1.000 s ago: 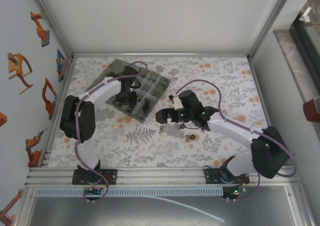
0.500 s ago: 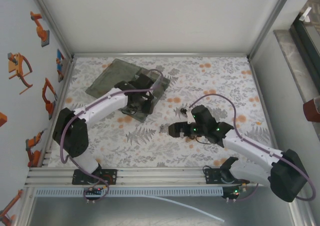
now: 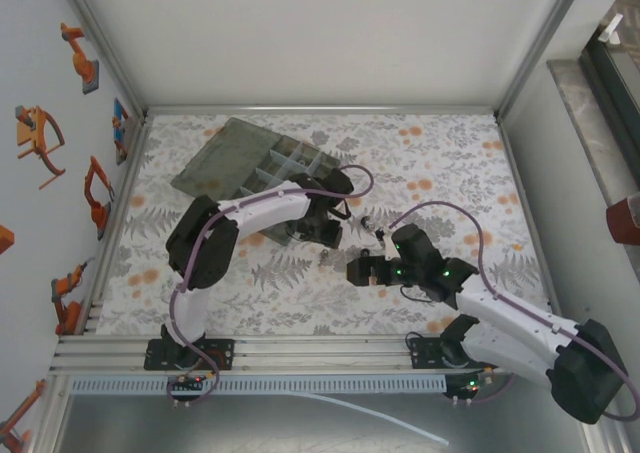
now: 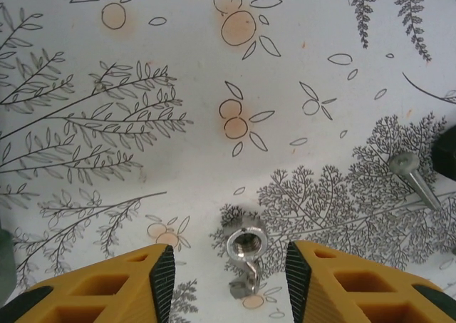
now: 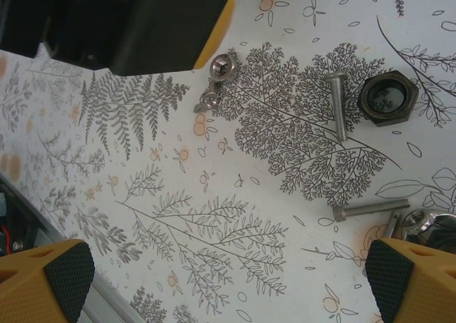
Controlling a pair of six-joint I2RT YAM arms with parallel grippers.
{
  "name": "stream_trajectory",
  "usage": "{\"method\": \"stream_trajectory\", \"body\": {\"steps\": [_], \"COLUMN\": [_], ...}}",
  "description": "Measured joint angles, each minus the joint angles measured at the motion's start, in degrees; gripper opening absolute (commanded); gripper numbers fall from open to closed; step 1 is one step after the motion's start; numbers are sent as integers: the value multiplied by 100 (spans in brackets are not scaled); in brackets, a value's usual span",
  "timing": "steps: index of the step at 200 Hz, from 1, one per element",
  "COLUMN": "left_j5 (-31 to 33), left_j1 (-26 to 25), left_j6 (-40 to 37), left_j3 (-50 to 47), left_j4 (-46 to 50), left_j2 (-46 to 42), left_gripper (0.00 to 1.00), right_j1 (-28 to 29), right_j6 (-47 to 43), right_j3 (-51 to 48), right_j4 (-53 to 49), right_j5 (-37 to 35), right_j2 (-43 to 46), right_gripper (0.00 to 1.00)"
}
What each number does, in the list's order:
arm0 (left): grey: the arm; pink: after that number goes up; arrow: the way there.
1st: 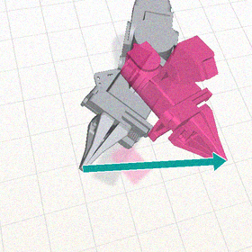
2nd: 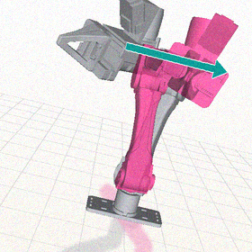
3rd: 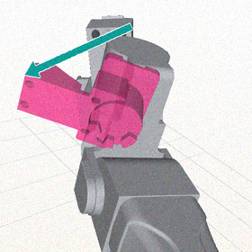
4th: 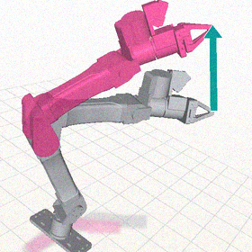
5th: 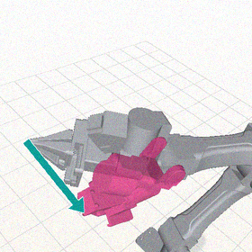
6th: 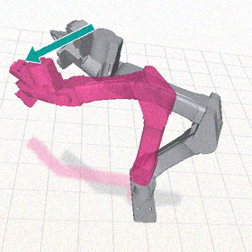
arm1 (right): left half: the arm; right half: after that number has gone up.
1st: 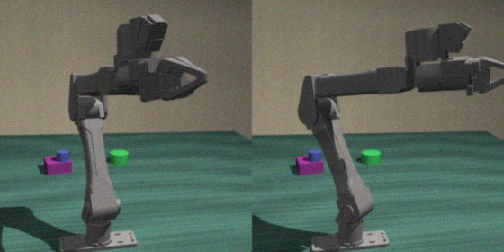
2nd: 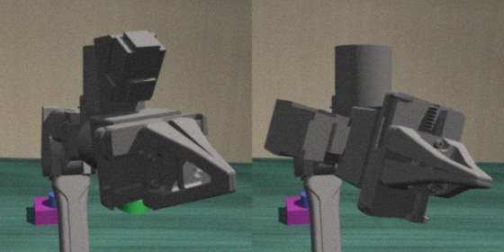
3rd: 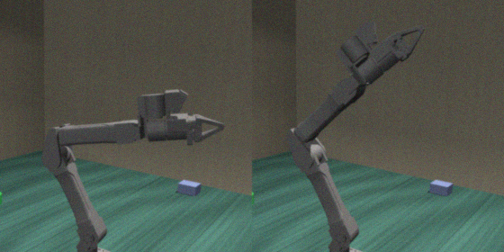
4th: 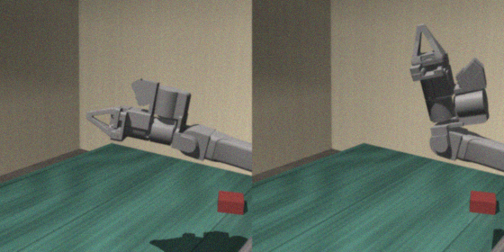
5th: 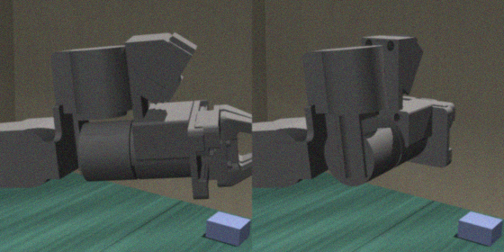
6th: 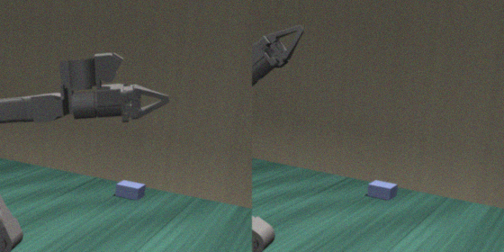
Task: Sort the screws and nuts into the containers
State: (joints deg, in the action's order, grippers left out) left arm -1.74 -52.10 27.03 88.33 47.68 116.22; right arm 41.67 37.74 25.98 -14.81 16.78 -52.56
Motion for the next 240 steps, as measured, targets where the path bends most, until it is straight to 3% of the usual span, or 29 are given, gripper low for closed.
{"method": "stream_trajectory", "body": {"steps": [95, 147, 184, 212, 240], "left_j5": [-9, 24, -61, -223, -400], "left_j1": [-149, -214, -181, 9, 424], "left_j6": [37, 68, 79, 76, 72], "left_j3": [243, 345, 354, 361, 640], "left_j4": [369, 444, 374, 142, 44], "left_j2": [461, 654, 645, 402, 24], "left_gripper": [42, 29, 25, 24, 23], "right_j1": [0, 0, -35, -356, -1029], "right_j6": [-2, -7, -50, -190, -400], "right_j3": [-7, -7, 13, 238, 651], "right_j4": [-105, -105, -142, -199, -181], "right_j5": [-63, -131, -146, -101, 144], "right_j2": [-13, -31, -188, -245, -474], "right_gripper": [99, 100, 100, 100, 100]}}
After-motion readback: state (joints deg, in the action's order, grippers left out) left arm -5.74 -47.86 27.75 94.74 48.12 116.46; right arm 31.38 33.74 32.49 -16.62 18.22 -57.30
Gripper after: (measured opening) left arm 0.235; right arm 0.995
